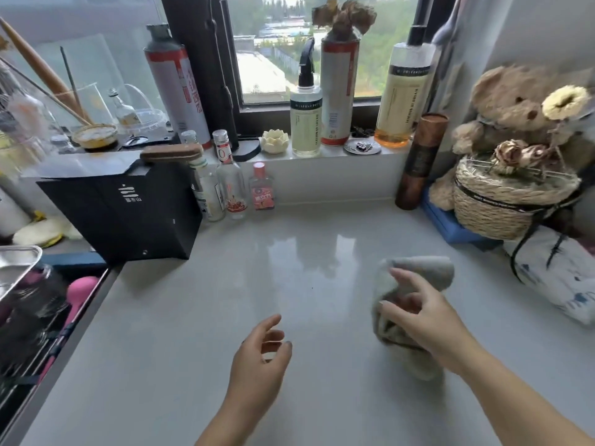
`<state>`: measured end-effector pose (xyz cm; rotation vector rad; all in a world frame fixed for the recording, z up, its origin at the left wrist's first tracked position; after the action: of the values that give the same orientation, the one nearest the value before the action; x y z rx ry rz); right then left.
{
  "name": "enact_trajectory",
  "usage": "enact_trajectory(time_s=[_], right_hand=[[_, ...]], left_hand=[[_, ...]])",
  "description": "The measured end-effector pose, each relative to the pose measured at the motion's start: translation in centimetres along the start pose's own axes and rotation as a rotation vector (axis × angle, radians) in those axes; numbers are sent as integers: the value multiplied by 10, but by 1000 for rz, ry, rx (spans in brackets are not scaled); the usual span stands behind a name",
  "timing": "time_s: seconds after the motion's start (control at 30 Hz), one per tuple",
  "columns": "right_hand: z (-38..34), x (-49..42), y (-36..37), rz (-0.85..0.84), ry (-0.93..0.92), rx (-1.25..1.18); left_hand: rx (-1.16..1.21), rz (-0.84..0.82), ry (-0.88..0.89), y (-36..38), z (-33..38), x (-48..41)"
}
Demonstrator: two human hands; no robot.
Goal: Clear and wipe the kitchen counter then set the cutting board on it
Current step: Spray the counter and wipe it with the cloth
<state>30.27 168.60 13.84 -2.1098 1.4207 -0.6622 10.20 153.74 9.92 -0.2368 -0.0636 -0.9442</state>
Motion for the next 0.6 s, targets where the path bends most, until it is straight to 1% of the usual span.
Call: enact_trajectory(time_s=[0.07, 0.1, 0.13, 0.2, 0.27, 0.33, 0.4, 0.5, 0.57, 0.6], right_hand=[[20, -9, 6, 135, -30, 398], [30, -15, 8, 155, -17, 545], [42, -21, 14, 105, 6, 667], [59, -32, 32, -13, 36, 825], [57, -45, 56, 5, -18, 937], [37, -52, 83, 23, -81, 956], [16, -50, 115, -17, -93, 884], [-9, -43, 161, -79, -244, 837], [-15, -62, 168, -97, -315, 866], [-13, -80, 162, -77, -313, 892]], left_hand=[[-21, 66, 20, -11, -8, 4], [-27, 106, 30, -18, -12, 6], [-31, 142, 39, -25, -16, 8], [-42, 197, 55, -39, -25, 10], [-64, 247, 70, -51, -30, 12], [-85, 289, 79, -59, -35, 11], [-82, 314, 71, -61, -39, 9], [-104, 327, 67, -56, -40, -3], [-191, 300, 78, -51, -40, -16], [-257, 277, 92, -49, -40, -23]])
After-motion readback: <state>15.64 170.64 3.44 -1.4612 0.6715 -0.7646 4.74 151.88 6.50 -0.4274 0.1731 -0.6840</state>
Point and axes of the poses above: each hand's wrist, its own x-axis away from the middle knuckle, its own y-axis out of the palm, z = x × y, the point moved 4 cm from there along -x, towards the middle knuckle, and after that the axes turned 9 degrees about x, right-handed, at the moved point
